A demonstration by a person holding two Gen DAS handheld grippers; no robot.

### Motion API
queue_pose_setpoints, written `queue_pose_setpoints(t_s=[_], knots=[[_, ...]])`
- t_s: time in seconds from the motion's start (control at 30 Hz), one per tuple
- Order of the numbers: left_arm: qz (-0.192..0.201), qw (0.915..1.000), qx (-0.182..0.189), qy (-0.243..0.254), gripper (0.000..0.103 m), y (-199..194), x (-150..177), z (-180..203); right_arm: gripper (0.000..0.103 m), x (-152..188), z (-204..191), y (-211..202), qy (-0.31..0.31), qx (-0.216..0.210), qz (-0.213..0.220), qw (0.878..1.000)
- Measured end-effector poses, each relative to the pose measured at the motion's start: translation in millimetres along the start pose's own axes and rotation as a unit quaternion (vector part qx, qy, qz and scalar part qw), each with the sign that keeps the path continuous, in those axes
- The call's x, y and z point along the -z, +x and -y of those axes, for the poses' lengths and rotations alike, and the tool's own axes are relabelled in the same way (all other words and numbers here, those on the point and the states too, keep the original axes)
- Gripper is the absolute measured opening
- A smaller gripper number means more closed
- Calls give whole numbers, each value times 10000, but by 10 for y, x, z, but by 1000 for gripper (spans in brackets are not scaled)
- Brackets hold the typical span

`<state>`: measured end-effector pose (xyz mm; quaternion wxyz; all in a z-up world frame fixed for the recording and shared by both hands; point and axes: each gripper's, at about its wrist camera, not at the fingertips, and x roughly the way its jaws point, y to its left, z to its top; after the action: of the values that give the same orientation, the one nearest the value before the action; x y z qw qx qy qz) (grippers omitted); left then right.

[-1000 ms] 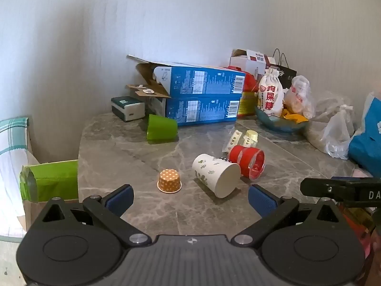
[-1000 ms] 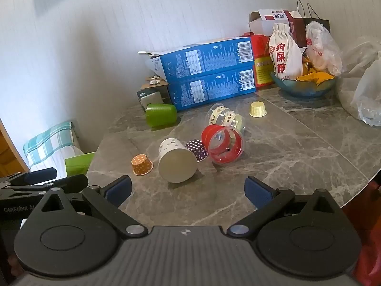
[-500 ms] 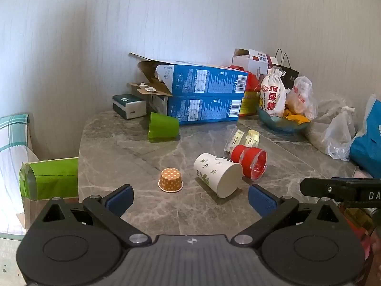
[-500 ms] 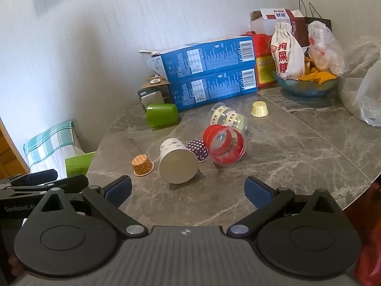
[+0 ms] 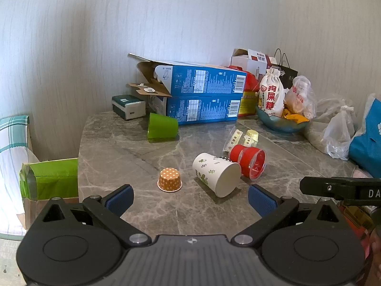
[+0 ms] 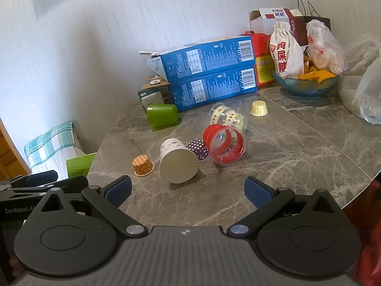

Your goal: Flip cup upright

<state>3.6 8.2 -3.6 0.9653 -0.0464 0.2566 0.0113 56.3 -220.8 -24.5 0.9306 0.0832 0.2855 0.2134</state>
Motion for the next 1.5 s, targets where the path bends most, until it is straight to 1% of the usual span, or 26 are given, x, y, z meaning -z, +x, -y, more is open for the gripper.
queue_pose_setpoints(t_s=[1.5], knots=[[-5, 10000, -4, -18, 103, -33, 16, 29, 102, 26, 17, 36, 95, 3, -117, 9999]])
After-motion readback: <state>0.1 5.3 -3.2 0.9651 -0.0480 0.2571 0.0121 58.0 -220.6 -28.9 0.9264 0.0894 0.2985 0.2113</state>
